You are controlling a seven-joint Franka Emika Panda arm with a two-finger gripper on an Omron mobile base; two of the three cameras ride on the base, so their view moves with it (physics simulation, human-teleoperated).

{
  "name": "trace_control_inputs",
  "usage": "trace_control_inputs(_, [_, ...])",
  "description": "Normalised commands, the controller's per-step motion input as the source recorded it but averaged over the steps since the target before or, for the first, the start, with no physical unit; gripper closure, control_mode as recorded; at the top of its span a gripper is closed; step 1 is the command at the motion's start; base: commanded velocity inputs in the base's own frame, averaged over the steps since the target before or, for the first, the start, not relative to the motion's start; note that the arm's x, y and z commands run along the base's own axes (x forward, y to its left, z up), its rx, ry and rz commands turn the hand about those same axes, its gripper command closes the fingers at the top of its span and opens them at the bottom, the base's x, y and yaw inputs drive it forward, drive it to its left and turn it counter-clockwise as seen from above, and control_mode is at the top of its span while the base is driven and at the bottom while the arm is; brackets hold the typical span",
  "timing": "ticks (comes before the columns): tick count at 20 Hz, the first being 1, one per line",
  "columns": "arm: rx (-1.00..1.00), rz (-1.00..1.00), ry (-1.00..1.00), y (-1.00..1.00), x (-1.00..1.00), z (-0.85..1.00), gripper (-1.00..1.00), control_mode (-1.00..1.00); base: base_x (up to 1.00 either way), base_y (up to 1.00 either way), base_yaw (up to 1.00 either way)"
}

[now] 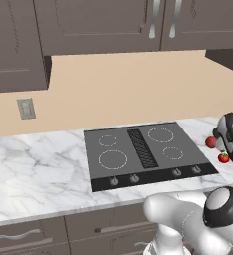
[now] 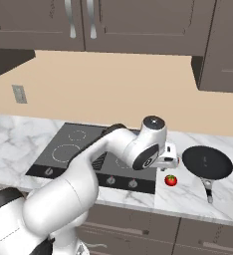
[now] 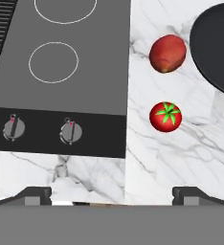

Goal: Place the pan on the rear right burner on the stove. Then place the tomato and the onion in the pan and turn on the rear right burner.

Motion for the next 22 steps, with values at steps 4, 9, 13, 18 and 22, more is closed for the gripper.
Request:
trace_control_inputs(4, [0.00,0.00,0.00,-0.45,0.00,-0.14,-1.00,-1.00,0.00,0.00,0.00])
trace_control_inputs(9, [0.00,0.00,0.00,-0.43,0.00,-0.13,-1.00,-1.00,0.00,0.00,0.00])
trace_control_inputs(13, [0.00,-0.01,0.00,-0.42,0.00,-0.10,-1.00,-1.00,0.00,0.00,0.00])
trace_control_inputs(18, [0.00,0.00,0.00,-0.41,0.00,-0.09,-1.00,-1.00,0.00,0.00,0.00])
trace_control_inputs(22, [0.00,0.00,0.00,-0.39,0.00,-0.11,-1.00,-1.00,0.00,0.00,0.00])
